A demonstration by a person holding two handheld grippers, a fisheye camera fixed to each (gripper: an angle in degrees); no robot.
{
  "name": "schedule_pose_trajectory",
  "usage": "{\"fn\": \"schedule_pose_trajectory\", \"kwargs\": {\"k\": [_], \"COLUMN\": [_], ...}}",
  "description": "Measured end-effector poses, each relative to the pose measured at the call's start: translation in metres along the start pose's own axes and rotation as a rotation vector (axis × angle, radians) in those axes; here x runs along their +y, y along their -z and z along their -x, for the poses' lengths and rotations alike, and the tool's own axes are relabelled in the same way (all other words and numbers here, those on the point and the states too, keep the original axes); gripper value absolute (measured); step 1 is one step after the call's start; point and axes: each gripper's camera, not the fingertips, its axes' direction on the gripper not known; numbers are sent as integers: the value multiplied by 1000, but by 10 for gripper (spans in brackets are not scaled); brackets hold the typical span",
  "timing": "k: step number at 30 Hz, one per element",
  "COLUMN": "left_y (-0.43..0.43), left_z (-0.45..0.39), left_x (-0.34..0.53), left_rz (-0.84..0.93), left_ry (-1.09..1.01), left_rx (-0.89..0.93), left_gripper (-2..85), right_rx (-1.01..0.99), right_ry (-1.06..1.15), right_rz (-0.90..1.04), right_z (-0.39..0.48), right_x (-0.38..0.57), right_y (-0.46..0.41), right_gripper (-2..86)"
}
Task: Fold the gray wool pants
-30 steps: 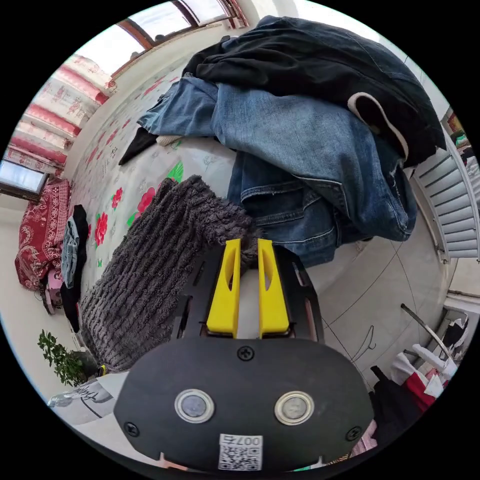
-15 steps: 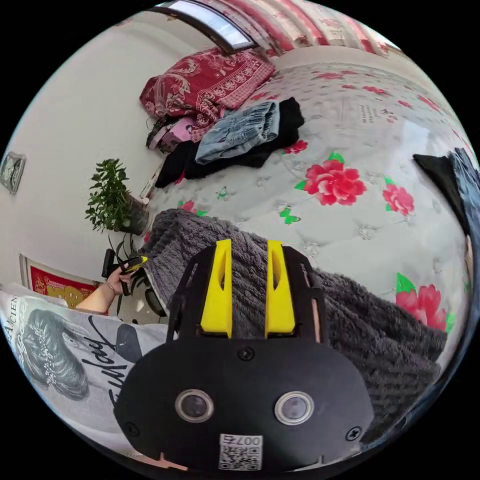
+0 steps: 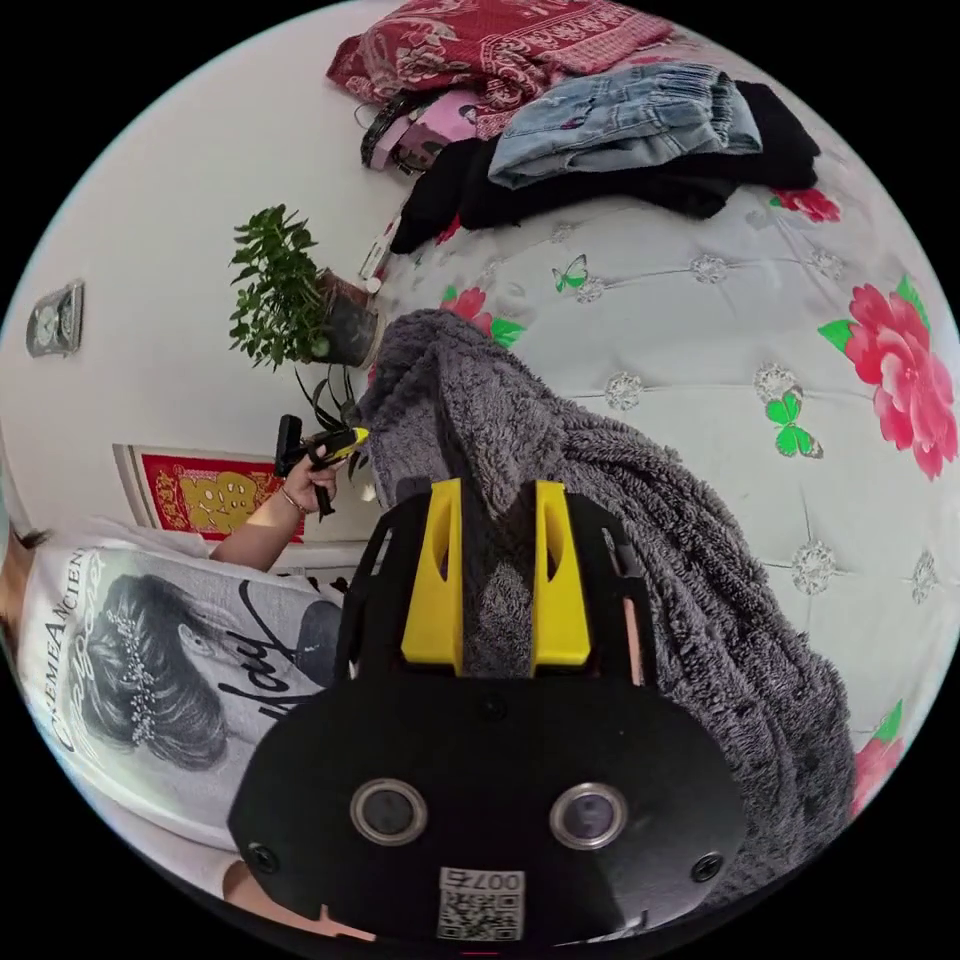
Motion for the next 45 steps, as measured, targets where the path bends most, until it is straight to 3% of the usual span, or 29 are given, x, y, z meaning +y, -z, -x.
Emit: {"fn": "schedule_pose_trajectory", "kwargs": {"k": [4,9,15,20,24,25,27,29,33,36,39,41,45], "left_y": [-2,1,30,24,-38,-56,-61,-64,-76,-90,-130,-140,-145], "left_z": [4,3,-42,-89,-31,-3,22,30,3,-12,-20,-22,-5], "left_x": [2,7,-3,-43,-52,-48,-38,-35,-44,-45,-40,-36,-30], "left_rz": [-12,-41,-200,-249,-48,9,-39,-85,-65,-69,13,-27,-61], "left_ry": [4,3,-153,-402,-238,-123,-44,-5,-114,-151,-184,-171,-47], "left_rx": [6,36,183,84,-155,-135,-26,47,6,-53,-278,-282,-180], "left_gripper": [61,58,51,52,55,56,59,60,57,56,56,56,59], "right_rx": [-107,-365,-115,-64,16,30,68,141,240,292,408,446,411], "right_ry": [-289,-436,-284,-254,-300,-315,-335,-328,-410,-572,-837,-1079,-1296], "right_rz": [-38,-24,-161,-357,-360,-363,-389,-425,-458,-538,-668,-808,-1004], "right_z": [-67,-106,-82,-72,-72,-71,-67,-55,-47,-45,-42,-36,-24], "right_x": [-22,-48,-61,-45,-28,-18,5,47,136,231,343,433,530], "right_y": [11,-19,50,109,98,95,97,108,133,159,180,188,192], "right_gripper": [85,66,34,39,43,45,46,46,46,46,47,50,55]}}
